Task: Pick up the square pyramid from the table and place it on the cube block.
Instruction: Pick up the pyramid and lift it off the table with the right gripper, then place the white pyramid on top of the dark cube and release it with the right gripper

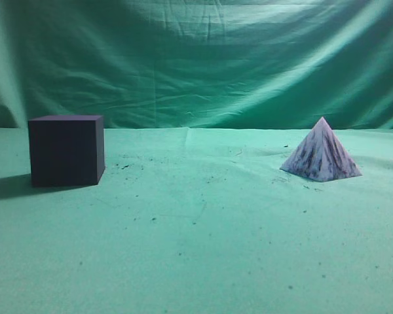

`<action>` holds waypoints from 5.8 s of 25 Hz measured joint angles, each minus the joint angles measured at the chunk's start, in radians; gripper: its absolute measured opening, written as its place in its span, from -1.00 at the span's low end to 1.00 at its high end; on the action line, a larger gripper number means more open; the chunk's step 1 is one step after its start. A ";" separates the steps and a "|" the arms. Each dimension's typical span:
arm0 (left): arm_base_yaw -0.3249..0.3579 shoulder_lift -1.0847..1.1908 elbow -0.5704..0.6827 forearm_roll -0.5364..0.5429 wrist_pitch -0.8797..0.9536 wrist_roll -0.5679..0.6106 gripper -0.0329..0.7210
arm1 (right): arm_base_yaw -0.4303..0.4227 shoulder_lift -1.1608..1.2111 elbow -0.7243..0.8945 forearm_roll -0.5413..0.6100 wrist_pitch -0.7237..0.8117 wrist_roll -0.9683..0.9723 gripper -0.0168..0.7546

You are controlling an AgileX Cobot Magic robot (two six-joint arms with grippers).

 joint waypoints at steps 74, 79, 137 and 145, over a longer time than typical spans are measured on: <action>0.000 0.000 0.000 0.000 0.000 0.000 -0.91 | 0.424 1.634 -1.084 -0.059 0.386 -0.005 0.71; 0.000 0.000 0.000 0.000 0.000 0.000 -0.91 | 0.424 1.720 -1.096 -0.080 0.344 0.019 0.71; 0.000 0.000 0.000 0.000 0.000 0.000 -0.91 | 0.873 2.154 -2.015 -0.070 0.788 -0.017 -0.02; 0.000 0.000 0.000 0.000 0.000 0.000 -0.91 | 0.851 2.212 -2.049 -0.079 0.803 -0.017 -0.02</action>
